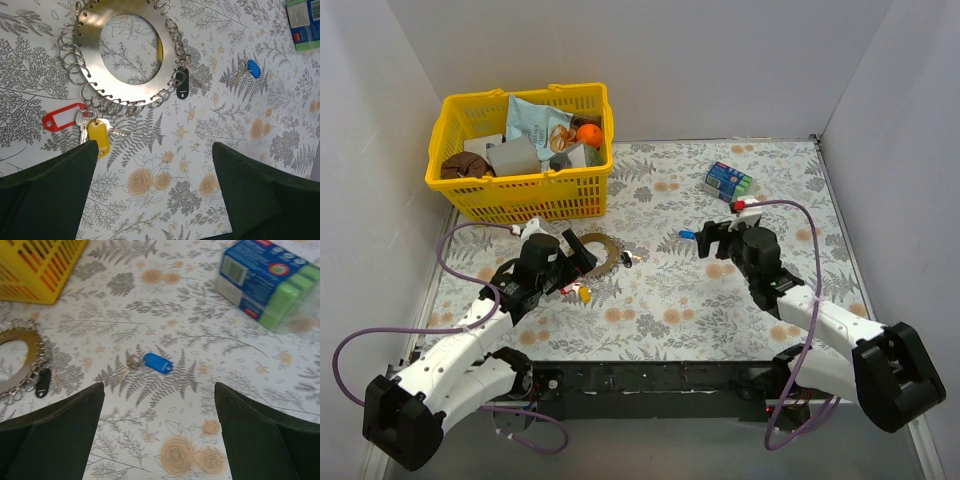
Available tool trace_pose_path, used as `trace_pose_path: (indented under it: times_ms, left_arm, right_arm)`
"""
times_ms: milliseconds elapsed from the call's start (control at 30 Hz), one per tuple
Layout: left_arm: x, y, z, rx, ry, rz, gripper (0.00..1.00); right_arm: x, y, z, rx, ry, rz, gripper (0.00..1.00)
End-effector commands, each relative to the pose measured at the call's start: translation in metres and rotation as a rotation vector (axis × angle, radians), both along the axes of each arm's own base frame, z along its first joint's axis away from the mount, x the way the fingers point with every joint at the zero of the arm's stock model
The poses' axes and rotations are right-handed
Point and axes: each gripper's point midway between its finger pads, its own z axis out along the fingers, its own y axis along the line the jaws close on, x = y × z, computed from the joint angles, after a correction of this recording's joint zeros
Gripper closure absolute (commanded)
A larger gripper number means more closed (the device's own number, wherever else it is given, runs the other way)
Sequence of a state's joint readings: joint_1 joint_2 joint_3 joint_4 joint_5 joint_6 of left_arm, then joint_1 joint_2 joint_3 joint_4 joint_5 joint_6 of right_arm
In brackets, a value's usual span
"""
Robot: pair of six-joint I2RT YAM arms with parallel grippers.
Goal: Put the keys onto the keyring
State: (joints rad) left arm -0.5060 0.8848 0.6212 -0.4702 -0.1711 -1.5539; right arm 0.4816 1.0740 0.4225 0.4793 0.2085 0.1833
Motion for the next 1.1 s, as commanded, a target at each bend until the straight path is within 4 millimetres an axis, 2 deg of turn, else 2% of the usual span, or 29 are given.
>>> trace_pose_path:
  times_ms: [0, 33, 67, 100, 267, 333, 367, 433, 467, 500, 533, 567, 600, 700, 800, 933, 967, 1033, 1067]
  left_arm:
    - [0.006, -0.009, 0.023, -0.015, -0.074, -0.062, 0.02]
    - [0.006, -0.009, 0.024, -0.008, -0.078, -0.064, 0.02]
    - [0.008, -0.008, 0.026, -0.005, -0.083, -0.057, 0.02]
    - [0.011, -0.005, 0.029, -0.001, -0.094, -0.038, 0.02]
    - [0.02, 0.004, 0.038, 0.005, -0.135, 0.035, 0.02]
    - [0.022, 0.006, 0.04, 0.015, -0.147, 0.041, 0.02]
    - [0.023, 0.005, 0.041, 0.019, -0.159, 0.034, 0.02]
    - [0.025, 0.007, 0.041, 0.033, -0.163, 0.035, 0.02]
    - [0.025, 0.007, 0.04, 0.047, -0.161, 0.029, 0.02]
    - [0.025, 0.008, 0.04, 0.051, -0.161, 0.028, 0.02]
    - [0.025, 0.009, 0.04, 0.06, -0.164, 0.031, 0.02]
    - [0.025, 0.01, 0.039, 0.069, -0.159, 0.03, 0.02]
    - [0.024, 0.011, 0.04, 0.074, -0.159, 0.033, 0.02]
    - [0.023, 0.016, 0.039, 0.084, -0.157, 0.049, 0.02]
    - [0.023, 0.024, 0.038, 0.091, -0.164, 0.094, 0.02]
    - [0.023, 0.028, 0.039, 0.094, -0.178, 0.114, 0.02]
    - [0.024, 0.029, 0.04, 0.097, -0.183, 0.116, 0.02]
    - [0.025, 0.031, 0.039, 0.115, -0.183, 0.121, 0.02]
    - [0.025, 0.032, 0.039, 0.128, -0.183, 0.117, 0.02]
  right_arm:
    - [-0.004, 0.057, 0.009, 0.03, 0.031, 0.183, 0.02]
    - [-0.004, 0.072, 0.016, 0.039, 0.026, 0.225, 0.02]
    - [-0.004, 0.081, 0.007, 0.032, 0.053, 0.254, 0.02]
    - [-0.005, 0.09, 0.006, 0.038, 0.062, 0.292, 0.02]
    - [0.009, 0.12, 0.009, 0.048, 0.078, 0.339, 0.03]
    - [0.007, 0.133, 0.008, 0.051, 0.103, 0.395, 0.05]
    - [0.009, 0.137, -0.004, 0.038, 0.145, 0.405, 0.07]
    - [0.012, 0.154, 0.003, 0.055, 0.156, 0.455, 0.11]
    - [0.011, 0.16, -0.013, 0.045, 0.21, 0.469, 0.13]
    - [0.013, 0.172, -0.005, 0.056, 0.205, 0.5, 0.16]
    - [0.011, 0.179, -0.009, 0.052, 0.223, 0.521, 0.19]
    - [0.009, 0.184, -0.024, 0.035, 0.275, 0.532, 0.2]
    - [0.011, 0.195, -0.017, 0.043, 0.272, 0.552, 0.21]
    - [0.007, 0.206, -0.029, 0.04, 0.334, 0.568, 0.23]
    - [0.022, 0.201, -0.023, 0.059, 0.333, 0.469, 0.18]
    - [0.023, 0.205, -0.017, 0.099, 0.315, 0.471, 0.16]
    - [0.025, 0.211, -0.011, 0.107, 0.31, 0.487, 0.16]
    - [0.021, 0.222, -0.014, 0.115, 0.343, 0.529, 0.19]
    - [0.024, 0.23, -0.019, 0.107, 0.363, 0.545, 0.24]
